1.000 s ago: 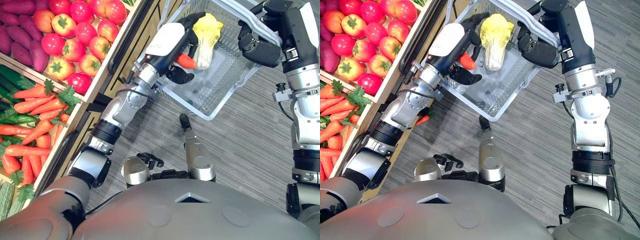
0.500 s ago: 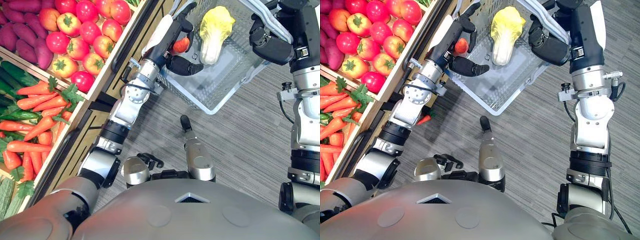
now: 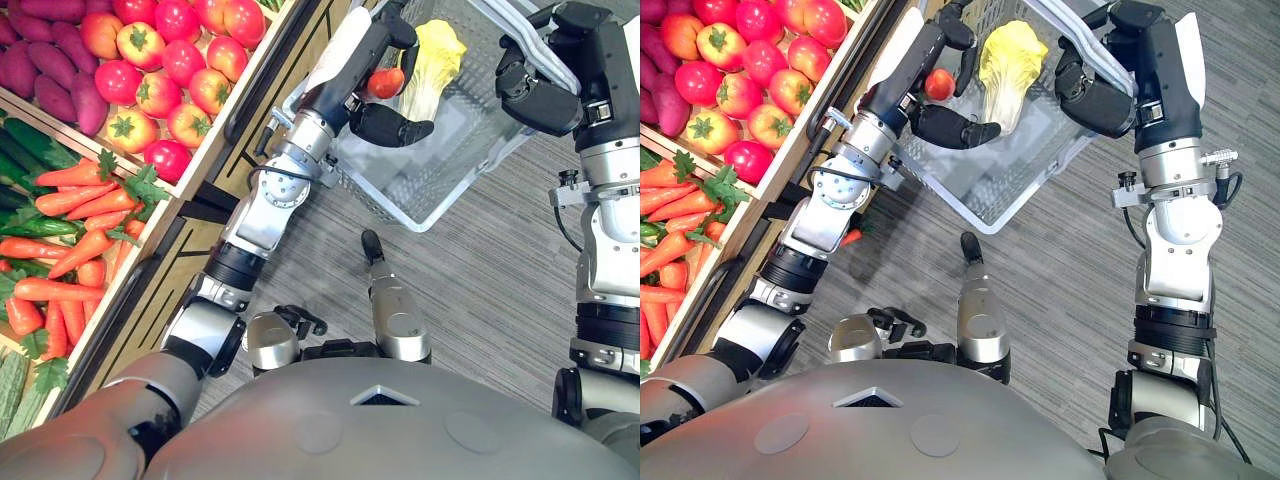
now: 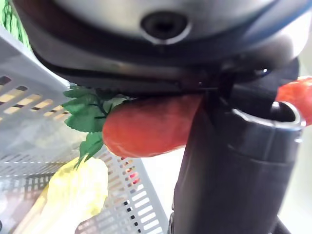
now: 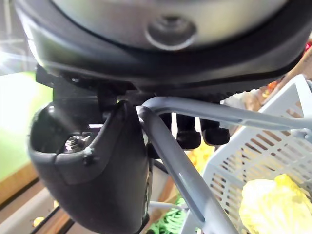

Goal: Pick vegetable in the basket

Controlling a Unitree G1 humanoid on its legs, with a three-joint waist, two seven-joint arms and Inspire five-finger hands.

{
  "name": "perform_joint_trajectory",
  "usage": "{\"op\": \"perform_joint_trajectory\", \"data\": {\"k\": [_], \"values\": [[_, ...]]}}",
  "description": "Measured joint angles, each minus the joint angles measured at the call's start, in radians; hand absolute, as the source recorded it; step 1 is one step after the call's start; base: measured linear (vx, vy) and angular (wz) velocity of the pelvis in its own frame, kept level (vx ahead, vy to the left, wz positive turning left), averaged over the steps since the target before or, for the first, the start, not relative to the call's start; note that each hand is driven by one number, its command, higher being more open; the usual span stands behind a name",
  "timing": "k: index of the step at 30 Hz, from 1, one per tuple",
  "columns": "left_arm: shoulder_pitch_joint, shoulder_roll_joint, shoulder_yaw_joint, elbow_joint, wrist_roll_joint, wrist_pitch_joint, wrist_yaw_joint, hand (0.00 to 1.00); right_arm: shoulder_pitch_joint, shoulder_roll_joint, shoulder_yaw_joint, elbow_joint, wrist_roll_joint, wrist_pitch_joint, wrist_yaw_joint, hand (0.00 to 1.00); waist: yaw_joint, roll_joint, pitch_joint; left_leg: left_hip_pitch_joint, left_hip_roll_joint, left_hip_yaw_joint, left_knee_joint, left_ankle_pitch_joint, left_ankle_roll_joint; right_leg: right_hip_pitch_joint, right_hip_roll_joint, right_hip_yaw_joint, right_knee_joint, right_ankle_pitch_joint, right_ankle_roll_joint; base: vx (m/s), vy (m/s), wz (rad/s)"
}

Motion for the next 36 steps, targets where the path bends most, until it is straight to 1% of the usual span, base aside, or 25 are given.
{"op": "perform_joint_trajectory", "data": {"k": [8, 13, 25, 26, 30, 31, 36], "values": [[-0.004, -0.007, -0.044, -0.003, 0.0, 0.0, -0.002, 1.0, 0.004, 0.009, 0.0, -0.001, 0.0, 0.002, 0.001, 0.0, -0.001, 0.0, 0.0, -0.008, 0.0, -0.002, 0.006, -0.002, 0.004, -0.006, -0.001, 0.001, 0.0, 0.0, 0.0, 0.0, 0.0, 0.0], [-0.004, -0.006, -0.064, -0.037, 0.001, 0.0, -0.011, 1.0, 0.004, 0.009, 0.001, -0.002, 0.0, 0.002, 0.001, 0.0, 0.0, -0.001, 0.0, -0.017, 0.0, -0.002, 0.008, -0.002, 0.004, -0.015, -0.001, 0.001, 0.0, 0.0, 0.0, 0.0, 0.0, 0.0], [-0.017, -0.006, -0.094, -0.038, 0.133, -0.001, 0.005, 1.0, 0.004, 0.009, 0.003, -0.002, 0.0, 0.002, 0.001, 0.0, 0.001, -0.001, 0.0, -0.017, -0.004, -0.004, 0.007, -0.004, 0.008, -0.015, -0.004, 0.003, 0.0, 0.0, 0.0, 0.0, 0.0, 0.0], [-0.017, -0.007, -0.102, -0.037, 0.139, -0.001, 0.006, 0.0, 0.004, 0.009, 0.004, -0.002, 0.0, 0.002, 0.001, 0.0, 0.0, -0.001, 0.0, -0.017, -0.004, -0.004, 0.007, -0.004, 0.008, -0.015, -0.004, 0.003, 0.0, 0.0, 0.0, 0.0, 0.0, 0.0], [-0.018, -0.006, -0.105, -0.025, 0.149, -0.001, 0.008, 0.0, 0.004, 0.009, 0.011, -0.002, 0.0, 0.002, 0.001, 0.0, 0.0, -0.001, 0.0, -0.018, -0.004, -0.003, 0.007, -0.005, 0.008, -0.016, -0.004, 0.003, 0.0, 0.0, 0.0, 0.0, 0.0, 0.0], [-0.018, -0.006, -0.105, -0.019, 0.149, -0.001, 0.009, 1.0, 0.004, 0.009, 0.014, -0.002, 0.0, 0.002, 0.001, 0.0, 0.0, -0.001, 0.0, -0.018, -0.004, -0.003, 0.007, -0.005, 0.008, -0.016, -0.004, 0.003, 0.0, 0.0, 0.0, 0.0, 0.0, 0.0], [-0.023, -0.006, -0.109, 0.028, 0.149, -0.004, 0.008, 1.0, 0.004, 0.009, 0.03, -0.002, 0.0, 0.002, 0.001, 0.0, 0.001, -0.001, 0.0, -0.021, -0.004, -0.004, 0.008, -0.005, 0.009, -0.019, -0.004, 0.003, 0.0, 0.0, 0.0, 0.0, 0.0, 0.0]]}}
